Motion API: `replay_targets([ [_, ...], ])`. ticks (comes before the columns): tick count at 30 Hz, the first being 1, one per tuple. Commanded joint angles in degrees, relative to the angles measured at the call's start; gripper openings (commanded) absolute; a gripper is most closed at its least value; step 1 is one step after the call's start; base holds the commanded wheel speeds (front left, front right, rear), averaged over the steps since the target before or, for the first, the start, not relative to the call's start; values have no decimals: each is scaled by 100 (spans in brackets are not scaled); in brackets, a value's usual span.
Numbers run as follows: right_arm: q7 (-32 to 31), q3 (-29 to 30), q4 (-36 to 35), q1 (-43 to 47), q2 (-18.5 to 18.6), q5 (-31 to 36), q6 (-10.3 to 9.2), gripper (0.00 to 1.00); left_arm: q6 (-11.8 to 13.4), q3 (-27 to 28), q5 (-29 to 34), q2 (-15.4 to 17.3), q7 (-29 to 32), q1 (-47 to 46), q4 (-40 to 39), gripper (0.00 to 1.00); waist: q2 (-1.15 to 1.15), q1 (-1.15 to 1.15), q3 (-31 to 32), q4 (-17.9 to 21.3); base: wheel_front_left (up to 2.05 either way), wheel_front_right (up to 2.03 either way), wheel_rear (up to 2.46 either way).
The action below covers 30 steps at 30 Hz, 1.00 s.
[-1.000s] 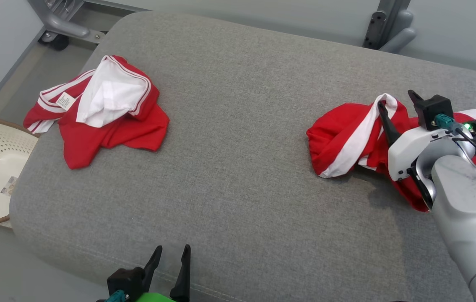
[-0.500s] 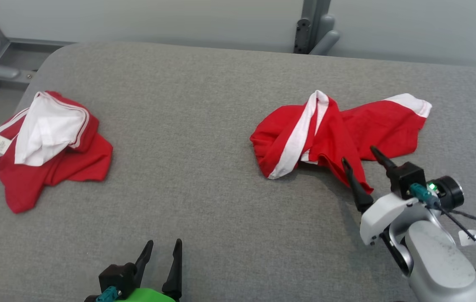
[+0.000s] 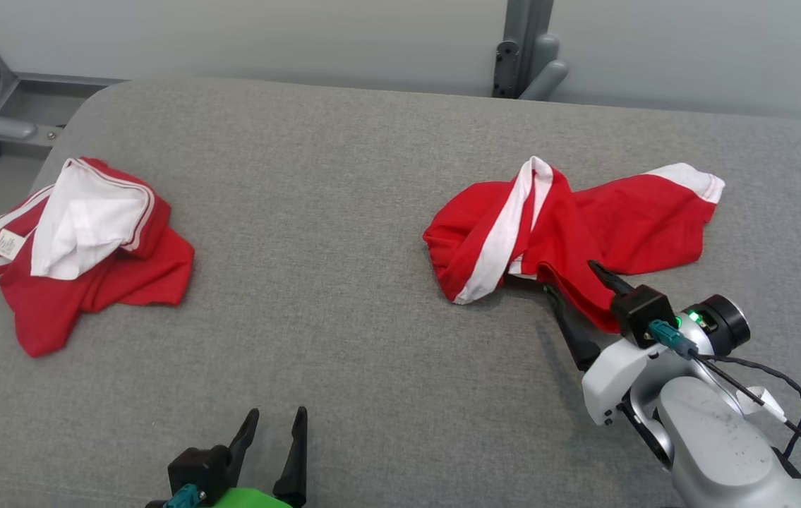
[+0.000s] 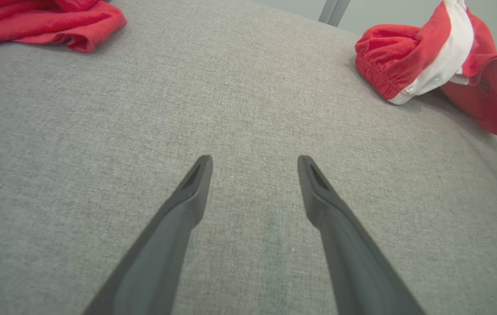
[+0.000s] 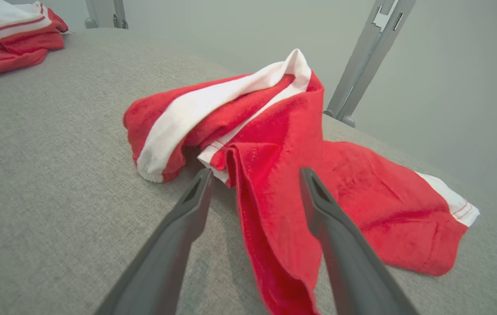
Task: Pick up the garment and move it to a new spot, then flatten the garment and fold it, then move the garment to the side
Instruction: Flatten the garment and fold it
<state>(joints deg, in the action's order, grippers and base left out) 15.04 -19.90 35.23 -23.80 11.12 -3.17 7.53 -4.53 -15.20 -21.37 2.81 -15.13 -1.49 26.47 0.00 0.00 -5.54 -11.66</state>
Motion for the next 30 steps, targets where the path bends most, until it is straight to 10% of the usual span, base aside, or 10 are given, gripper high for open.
replay_targets([
  [1, 19, 27, 158, -87, -8, 99, -8, 100, -11, 8, -5, 16, -2, 2, 19, 100, 0, 0, -120, -201, 0, 0, 0],
  [5, 20, 135, 683, -312, -78, 317, -8, 95, -33, 9, -41, 15, -2, 4, 24, 100, 0, 0, -166, -283, 0, 0, 0],
  [6, 19, 176, 795, -363, -79, 360, -8, 58, -27, 6, -52, 16, -2, 1, 21, 100, 0, 0, -188, -289, 0, 0, 0],
  [10, 19, 291, 1031, -505, -106, 515, -8, 0, -4, -11, -83, 15, -2, -50, -9, 100, 0, 0, -265, -271, 0, 0, 0],
  [30, 19, 1356, -85, 187, 793, 326, -8, 0, -65, 94, 81, 18, -2, 56, 44, 100, 0, 0, 94, 695, 0, 0, 0],
])
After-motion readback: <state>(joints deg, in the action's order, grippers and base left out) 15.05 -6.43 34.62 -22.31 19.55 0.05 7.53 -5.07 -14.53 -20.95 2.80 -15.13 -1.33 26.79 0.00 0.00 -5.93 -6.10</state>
